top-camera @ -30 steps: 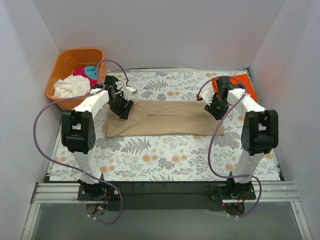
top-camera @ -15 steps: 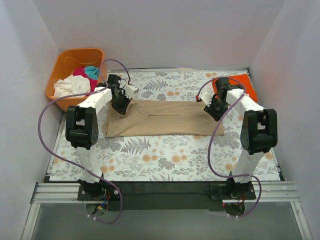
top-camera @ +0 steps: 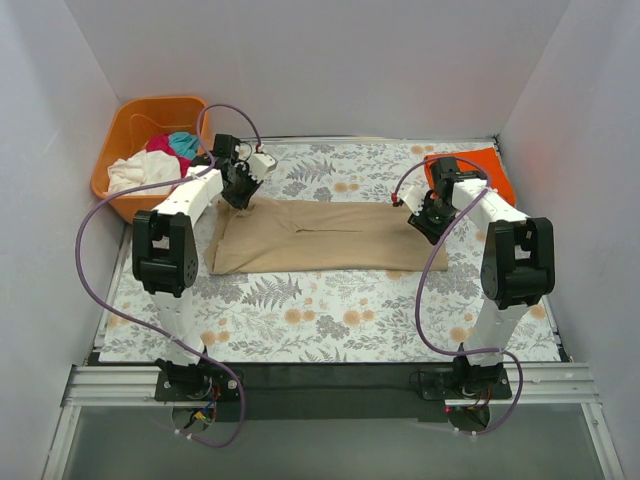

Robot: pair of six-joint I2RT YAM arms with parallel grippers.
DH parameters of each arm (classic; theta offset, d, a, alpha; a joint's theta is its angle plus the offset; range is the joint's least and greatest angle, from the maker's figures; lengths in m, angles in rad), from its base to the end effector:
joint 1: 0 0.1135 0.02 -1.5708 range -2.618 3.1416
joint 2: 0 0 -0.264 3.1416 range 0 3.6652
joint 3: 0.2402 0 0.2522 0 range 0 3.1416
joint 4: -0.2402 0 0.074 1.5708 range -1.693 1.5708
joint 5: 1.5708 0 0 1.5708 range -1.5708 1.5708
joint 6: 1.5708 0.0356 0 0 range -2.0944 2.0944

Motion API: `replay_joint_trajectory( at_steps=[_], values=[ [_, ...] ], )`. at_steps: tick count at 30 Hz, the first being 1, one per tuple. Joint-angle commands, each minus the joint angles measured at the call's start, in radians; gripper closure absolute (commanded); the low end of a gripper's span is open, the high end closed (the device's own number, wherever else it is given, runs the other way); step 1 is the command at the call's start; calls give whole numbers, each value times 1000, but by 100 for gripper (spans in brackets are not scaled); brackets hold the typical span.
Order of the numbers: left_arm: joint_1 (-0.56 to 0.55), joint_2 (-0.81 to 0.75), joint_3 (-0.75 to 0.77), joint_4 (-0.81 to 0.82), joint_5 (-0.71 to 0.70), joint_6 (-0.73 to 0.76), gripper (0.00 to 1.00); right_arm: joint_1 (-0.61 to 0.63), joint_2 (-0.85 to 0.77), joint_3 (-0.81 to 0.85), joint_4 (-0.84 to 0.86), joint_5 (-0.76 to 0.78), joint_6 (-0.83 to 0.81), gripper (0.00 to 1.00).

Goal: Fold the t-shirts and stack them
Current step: Fold the tshirt

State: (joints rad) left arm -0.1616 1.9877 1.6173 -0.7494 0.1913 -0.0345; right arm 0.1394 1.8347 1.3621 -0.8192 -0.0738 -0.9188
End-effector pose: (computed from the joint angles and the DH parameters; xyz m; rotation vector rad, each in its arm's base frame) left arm 0.4178 -0.0750 0.2241 0.2303 2.6850 -0.3178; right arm 0.3605 0.0532 0.2050 -1.4540 2.4574 -0.0548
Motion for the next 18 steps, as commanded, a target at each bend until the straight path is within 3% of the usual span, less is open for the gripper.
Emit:
replay_joint_trajectory(
  at_steps=[1,18],
  values=[
    [-3,11,46,24,-23,25,100,3,-5,-6,-15,0,-6,66],
    [10,66,119,79,-50,91,100,5,15,14,-15,-6,-5,66]
  ],
)
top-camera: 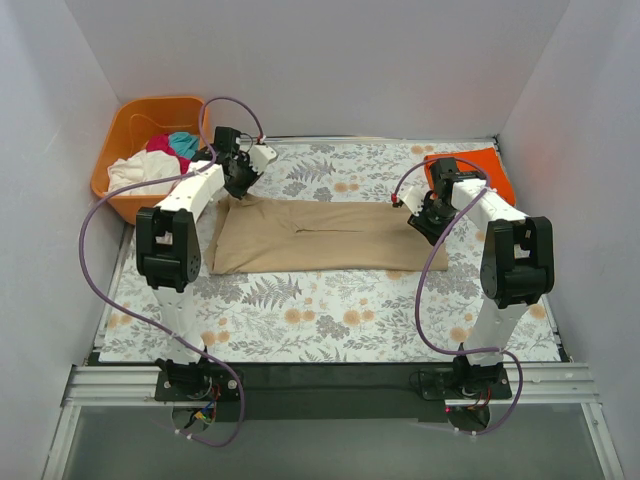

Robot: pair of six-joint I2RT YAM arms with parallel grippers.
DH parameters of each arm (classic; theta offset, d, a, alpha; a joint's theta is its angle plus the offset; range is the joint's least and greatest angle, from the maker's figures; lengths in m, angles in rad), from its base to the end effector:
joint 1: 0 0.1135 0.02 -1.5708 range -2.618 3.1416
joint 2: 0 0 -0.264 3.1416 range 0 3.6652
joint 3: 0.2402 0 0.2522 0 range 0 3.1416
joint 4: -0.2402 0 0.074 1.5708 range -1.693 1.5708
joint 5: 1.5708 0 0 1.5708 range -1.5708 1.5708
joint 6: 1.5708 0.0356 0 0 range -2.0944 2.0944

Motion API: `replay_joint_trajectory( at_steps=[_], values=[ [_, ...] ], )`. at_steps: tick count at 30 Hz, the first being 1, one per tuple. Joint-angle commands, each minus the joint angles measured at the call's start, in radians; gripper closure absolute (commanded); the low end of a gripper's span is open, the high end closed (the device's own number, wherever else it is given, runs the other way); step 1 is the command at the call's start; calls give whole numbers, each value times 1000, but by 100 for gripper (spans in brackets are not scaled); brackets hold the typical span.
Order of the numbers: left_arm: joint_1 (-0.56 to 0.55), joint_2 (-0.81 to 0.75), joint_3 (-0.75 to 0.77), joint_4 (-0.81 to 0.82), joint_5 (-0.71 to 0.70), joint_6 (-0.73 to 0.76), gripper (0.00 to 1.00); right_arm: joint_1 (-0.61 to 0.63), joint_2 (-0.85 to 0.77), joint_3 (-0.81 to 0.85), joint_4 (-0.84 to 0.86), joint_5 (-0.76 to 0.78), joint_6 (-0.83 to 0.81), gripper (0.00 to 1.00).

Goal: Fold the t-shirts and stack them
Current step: Fold the tshirt

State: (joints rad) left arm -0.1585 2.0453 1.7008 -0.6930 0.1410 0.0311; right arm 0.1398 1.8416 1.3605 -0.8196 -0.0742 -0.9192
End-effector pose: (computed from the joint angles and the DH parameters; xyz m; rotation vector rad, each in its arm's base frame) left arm 0.4406 -0.0755 0.2280 0.2971 2.5927 -0.2293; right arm 0.3608 0.0534 0.2022 -1.4588 2.4640 -0.0495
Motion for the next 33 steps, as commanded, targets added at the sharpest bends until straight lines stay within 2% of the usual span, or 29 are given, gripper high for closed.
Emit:
replay_joint_trajectory(
  at_steps=[1,22,23,24,26,27,28,31,33],
  values=[
    [7,12,37,30,-4,27,100,4,11,14,-15,-6,-3,66],
    [28,113,56,121,-50,63,100,6,24,25,-24,-4,0,66],
    [30,110,69,110,-38,47,97,7,24,26,-26,-6,0,66],
    [31,107,80,95,-23,32,88,9,21,28,-26,-9,2,66],
    [33,85,130,32,21,-5,78,12,18,32,-29,-12,6,65],
    [36,75,149,11,32,-54,70,12,16,37,-30,-16,9,65],
    [36,64,164,-11,41,-80,67,11,15,41,-33,-21,14,65],
    [45,10,217,-85,98,-207,66,11,15,71,-55,-47,34,66],
    [42,-31,208,-132,140,-247,71,11,19,101,-67,-61,51,68]
  ],
)
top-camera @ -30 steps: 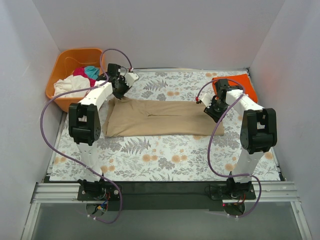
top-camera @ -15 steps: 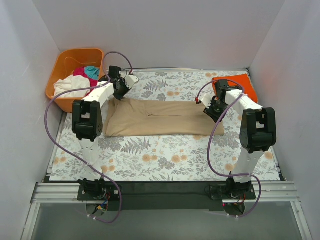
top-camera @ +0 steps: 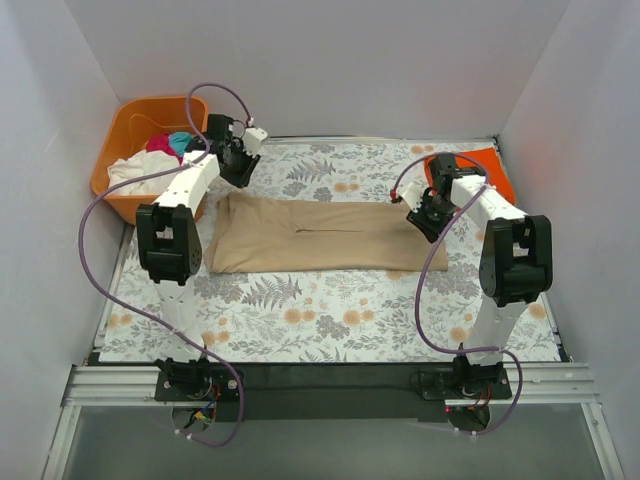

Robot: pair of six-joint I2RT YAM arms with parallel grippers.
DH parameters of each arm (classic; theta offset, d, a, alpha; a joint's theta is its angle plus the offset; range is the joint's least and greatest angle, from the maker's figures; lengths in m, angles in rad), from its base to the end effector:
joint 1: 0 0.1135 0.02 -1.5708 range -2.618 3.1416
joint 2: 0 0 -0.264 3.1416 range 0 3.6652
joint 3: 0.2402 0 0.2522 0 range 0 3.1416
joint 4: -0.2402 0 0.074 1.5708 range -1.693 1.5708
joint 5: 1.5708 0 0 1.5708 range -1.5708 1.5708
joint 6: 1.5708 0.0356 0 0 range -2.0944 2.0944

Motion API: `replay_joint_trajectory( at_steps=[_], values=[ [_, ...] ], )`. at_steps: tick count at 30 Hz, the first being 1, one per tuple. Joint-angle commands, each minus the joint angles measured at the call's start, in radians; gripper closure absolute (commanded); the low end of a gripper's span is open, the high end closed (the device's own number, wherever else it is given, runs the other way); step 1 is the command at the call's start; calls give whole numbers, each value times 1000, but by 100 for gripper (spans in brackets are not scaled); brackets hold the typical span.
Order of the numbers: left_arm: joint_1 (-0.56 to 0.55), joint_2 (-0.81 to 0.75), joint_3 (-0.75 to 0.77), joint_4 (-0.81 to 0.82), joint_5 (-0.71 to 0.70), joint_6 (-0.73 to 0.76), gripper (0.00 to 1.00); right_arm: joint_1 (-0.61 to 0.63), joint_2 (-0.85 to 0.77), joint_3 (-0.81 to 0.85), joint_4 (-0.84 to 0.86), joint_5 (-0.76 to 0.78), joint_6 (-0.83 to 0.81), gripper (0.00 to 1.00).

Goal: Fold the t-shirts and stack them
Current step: Fold the tshirt

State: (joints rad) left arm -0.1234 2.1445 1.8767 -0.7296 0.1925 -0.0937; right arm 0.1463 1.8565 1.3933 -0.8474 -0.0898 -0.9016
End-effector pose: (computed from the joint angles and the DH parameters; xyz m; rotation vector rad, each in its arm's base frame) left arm 0.4700 -0.0652 0.2368 0.1115 2.5718 -0.3292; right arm 0.3641 0.0569 0.2053 -1.4489 2.4739 -0.0186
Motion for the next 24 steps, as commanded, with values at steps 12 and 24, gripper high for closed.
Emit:
replay_joint_trajectory(
  at_steps=[12,24],
  values=[
    [-15,-94,-188,-33,151,-419,89,4,139,139,-96,-55,75,74],
    [-15,-178,-353,-74,107,-465,84,53,55,-154,-107,10,32,76]
  ],
)
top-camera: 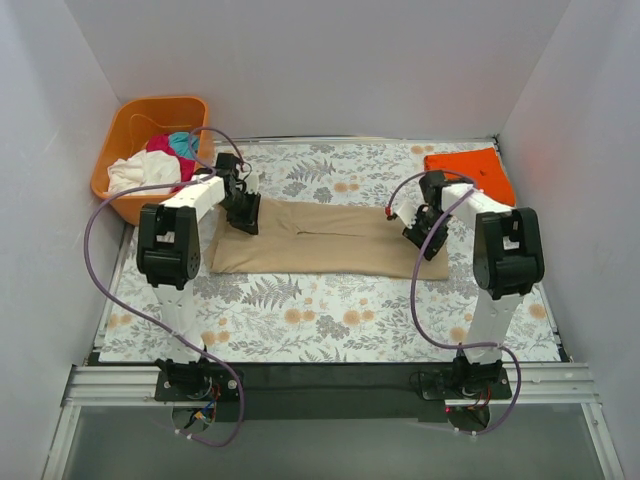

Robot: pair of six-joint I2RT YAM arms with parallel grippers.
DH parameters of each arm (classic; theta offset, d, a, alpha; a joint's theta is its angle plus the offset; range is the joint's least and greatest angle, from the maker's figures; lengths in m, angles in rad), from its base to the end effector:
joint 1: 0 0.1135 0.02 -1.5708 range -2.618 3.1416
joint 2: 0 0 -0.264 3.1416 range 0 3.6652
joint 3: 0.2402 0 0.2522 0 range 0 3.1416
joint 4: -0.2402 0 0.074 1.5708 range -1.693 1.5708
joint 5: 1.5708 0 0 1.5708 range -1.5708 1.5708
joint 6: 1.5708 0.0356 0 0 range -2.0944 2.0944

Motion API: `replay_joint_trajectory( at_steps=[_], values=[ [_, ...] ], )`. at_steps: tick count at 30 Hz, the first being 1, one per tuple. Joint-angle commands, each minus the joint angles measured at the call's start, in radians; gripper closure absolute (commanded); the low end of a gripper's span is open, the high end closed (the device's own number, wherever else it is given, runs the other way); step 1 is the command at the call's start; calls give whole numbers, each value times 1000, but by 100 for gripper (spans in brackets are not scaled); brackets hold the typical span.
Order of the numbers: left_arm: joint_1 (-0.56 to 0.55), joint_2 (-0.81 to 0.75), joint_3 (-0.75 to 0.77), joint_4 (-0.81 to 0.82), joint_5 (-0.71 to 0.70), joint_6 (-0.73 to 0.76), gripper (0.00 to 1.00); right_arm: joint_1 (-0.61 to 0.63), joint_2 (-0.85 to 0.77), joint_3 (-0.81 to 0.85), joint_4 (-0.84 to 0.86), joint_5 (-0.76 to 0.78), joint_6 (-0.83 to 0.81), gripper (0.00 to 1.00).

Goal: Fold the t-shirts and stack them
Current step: Fold the tshirt

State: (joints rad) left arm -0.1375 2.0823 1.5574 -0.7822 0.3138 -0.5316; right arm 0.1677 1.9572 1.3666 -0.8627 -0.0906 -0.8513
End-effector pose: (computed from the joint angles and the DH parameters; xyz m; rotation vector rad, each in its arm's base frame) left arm 0.4139 -0.0684 0.1687 -0.5156 2.8981 -0.5679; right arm 0.3635 0.0648 0.1628 -1.4701 2.6149 0.0690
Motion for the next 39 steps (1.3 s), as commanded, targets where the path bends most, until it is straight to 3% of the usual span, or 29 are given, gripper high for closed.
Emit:
replay_joint_trajectory(
  at_steps=[1,6,10,12,16,20,28,33,39],
  values=[
    [-1,-131,-45,-26,-16,-30,83,47,-72,-164,-98,9,-26,76],
    [-1,-228,-54,-46,-18,-44,79,167,-254,-342,-114,8,-43,76],
    [-11,-283,-36,-66,-13,-38,73,141,-290,-226,-159,-24,-28,75],
    [-30,-284,-48,-74,-50,-54,72,98,-270,-149,-176,-47,-29,75],
    [-34,-240,-88,-83,-96,-97,83,72,-179,-17,-188,0,-37,75],
    [-34,-202,-103,-43,-119,-123,85,75,-83,-3,-179,20,-49,75],
    [-34,-56,-24,-48,-134,-102,87,119,-47,-81,-159,40,-48,77],
    [-36,97,116,-35,-114,-65,85,188,-46,-141,-189,9,-29,77],
    [-83,333,473,-6,-98,14,82,352,-9,-123,-226,-118,43,76]
  ],
)
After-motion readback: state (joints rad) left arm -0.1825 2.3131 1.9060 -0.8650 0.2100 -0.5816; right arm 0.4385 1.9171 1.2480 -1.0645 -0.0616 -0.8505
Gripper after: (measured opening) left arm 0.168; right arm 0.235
